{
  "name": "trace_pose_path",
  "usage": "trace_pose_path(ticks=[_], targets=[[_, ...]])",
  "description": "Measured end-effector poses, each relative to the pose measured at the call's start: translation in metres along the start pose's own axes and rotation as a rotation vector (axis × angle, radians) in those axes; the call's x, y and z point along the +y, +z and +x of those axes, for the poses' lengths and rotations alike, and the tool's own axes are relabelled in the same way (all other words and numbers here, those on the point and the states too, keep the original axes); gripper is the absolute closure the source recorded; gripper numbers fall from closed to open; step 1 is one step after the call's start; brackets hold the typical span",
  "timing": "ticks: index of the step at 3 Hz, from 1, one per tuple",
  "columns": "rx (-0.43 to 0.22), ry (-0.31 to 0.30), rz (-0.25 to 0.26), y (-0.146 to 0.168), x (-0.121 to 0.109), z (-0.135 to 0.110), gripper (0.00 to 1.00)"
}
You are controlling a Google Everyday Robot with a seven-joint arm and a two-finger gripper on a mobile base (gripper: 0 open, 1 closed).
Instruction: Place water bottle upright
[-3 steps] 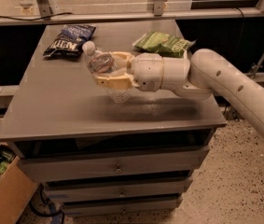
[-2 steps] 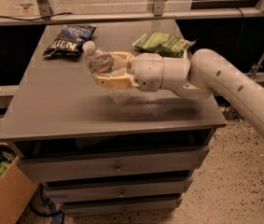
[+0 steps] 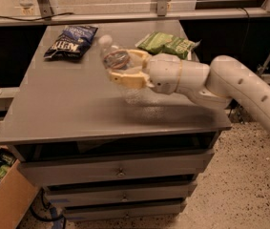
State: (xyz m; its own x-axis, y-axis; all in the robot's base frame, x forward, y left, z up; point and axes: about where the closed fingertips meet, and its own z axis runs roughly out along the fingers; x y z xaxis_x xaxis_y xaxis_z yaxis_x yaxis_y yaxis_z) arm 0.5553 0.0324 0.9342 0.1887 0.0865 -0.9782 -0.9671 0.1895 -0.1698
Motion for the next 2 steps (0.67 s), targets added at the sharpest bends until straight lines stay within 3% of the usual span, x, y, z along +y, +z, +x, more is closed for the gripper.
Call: trace_pose_path(ticks=[1,2], targets=[[-0.076,-0.024,0.099,-0.028,-0.009,-0.038,1.00],[-0.110,-0.038,0.161,-0.047,-0.013,-0.056,1.00]])
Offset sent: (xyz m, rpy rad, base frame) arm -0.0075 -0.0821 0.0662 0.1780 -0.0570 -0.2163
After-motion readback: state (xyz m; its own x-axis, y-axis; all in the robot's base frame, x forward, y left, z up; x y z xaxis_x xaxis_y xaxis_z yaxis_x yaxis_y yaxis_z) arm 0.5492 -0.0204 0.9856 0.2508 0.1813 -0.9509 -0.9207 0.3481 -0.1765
